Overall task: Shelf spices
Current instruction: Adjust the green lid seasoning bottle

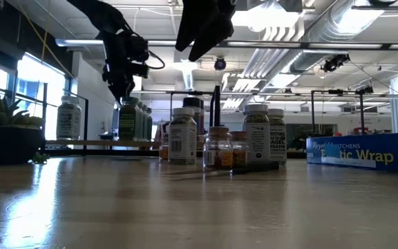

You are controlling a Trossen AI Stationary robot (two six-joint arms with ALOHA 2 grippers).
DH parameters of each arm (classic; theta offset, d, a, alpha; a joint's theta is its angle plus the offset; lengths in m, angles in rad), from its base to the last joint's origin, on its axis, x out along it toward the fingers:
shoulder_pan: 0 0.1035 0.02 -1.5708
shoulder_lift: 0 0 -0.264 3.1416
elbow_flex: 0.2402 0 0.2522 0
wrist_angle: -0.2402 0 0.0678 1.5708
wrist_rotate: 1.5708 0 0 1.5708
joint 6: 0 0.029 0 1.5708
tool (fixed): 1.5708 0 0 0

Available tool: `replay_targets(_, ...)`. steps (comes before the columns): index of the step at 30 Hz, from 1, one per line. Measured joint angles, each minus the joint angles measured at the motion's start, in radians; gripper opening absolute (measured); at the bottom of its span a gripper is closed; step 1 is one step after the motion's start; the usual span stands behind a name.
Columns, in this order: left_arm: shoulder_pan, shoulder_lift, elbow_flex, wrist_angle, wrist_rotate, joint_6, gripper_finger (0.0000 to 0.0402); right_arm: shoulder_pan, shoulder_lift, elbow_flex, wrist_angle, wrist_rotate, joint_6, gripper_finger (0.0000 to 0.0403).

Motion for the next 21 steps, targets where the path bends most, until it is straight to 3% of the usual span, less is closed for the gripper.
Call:
replay_targets(5, 0.000, 0.043, 0.000, -0.003, -0.001, 0.014, 0.0145, -0.002, -0.001, 0.000, 0.000, 0.001, -0.013, 0.0304)
replay_targets(21, -0.003, 0.018, 0.000, -0.052, 0.115, 0.053, 0.0145, -0.002, -0.001, 0.000, 0.000, 0.001, -0.030, 0.0304)
